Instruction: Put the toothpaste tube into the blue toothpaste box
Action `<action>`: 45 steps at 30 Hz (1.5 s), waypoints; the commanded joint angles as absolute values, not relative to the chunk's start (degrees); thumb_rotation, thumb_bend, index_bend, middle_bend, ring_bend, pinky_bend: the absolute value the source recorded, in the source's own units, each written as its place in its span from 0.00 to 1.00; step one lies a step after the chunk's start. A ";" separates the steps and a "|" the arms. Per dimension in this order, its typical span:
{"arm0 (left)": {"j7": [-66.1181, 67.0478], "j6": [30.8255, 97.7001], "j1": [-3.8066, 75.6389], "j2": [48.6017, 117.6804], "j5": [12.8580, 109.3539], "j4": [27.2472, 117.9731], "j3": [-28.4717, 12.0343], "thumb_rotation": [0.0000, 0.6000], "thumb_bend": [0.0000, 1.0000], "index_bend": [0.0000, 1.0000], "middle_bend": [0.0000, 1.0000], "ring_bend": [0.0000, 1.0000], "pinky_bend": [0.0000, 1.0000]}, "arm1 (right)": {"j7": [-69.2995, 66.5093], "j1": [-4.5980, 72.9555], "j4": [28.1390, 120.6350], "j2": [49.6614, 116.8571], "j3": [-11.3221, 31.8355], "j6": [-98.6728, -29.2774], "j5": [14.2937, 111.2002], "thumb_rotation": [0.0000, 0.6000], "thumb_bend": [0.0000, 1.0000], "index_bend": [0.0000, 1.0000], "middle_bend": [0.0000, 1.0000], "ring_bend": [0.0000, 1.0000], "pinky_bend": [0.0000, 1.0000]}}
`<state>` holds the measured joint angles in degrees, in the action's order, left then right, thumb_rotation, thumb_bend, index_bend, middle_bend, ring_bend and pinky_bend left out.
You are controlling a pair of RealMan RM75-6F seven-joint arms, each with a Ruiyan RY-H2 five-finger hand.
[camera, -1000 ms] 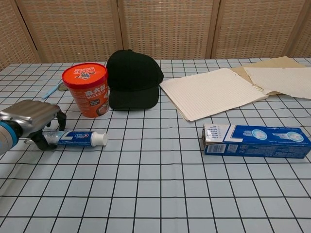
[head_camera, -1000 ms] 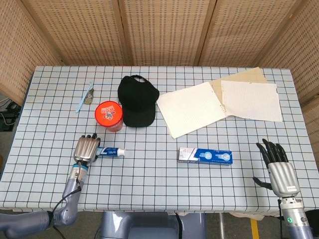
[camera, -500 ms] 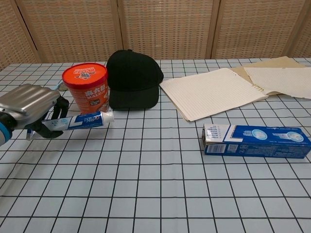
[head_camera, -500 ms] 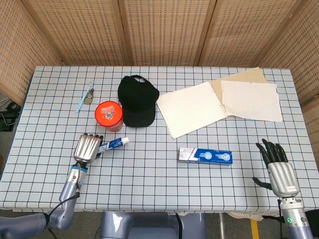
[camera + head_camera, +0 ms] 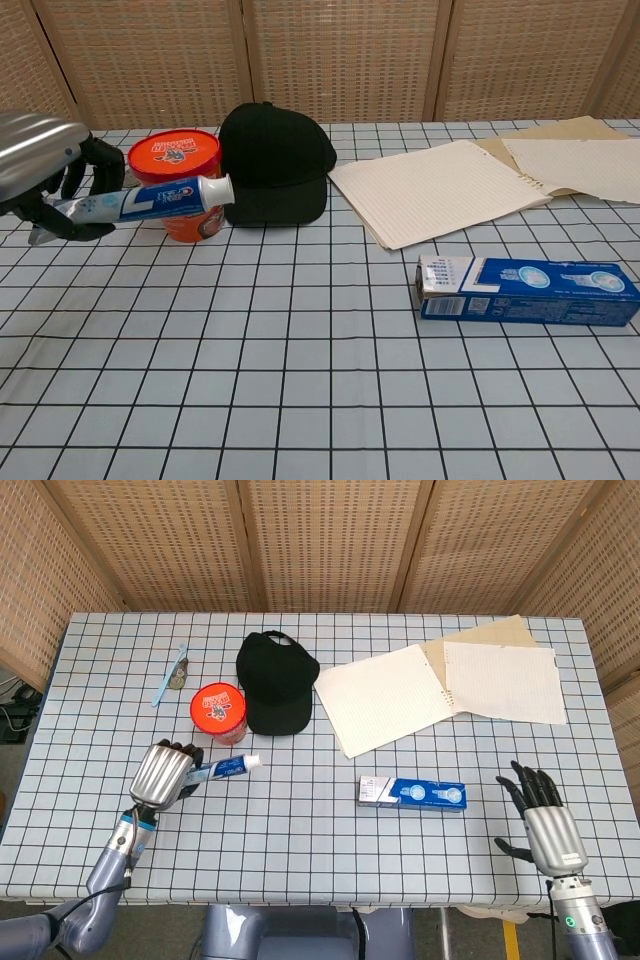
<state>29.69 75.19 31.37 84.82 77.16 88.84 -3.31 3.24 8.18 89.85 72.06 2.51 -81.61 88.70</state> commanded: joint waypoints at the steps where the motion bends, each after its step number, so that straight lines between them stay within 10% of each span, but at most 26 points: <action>1: 29.86 76.01 30.97 83.08 78.28 90.60 -3.66 1.00 0.56 0.86 0.62 0.62 0.57 | 4.59 9.50 91.24 73.14 2.65 -78.99 87.54 1.00 0.19 0.24 0.01 0.00 0.15; 36: 23.53 74.26 28.81 79.76 81.38 86.58 -4.48 1.00 0.56 0.86 0.62 0.62 0.57 | 28.68 27.80 90.15 86.83 11.35 -57.76 52.36 1.00 0.18 0.26 0.04 0.01 0.18; 40: 23.80 74.28 28.69 80.02 81.42 86.44 -4.72 1.00 0.56 0.86 0.62 0.62 0.57 | 27.06 28.09 87.80 87.97 10.89 -58.03 53.31 1.00 0.19 0.33 0.12 0.09 0.26; 45: 23.60 74.11 28.64 80.15 81.45 86.38 -5.03 1.00 0.56 0.86 0.62 0.62 0.57 | 24.48 27.99 85.38 89.54 10.43 -59.89 56.57 1.00 0.20 0.59 0.42 0.45 0.57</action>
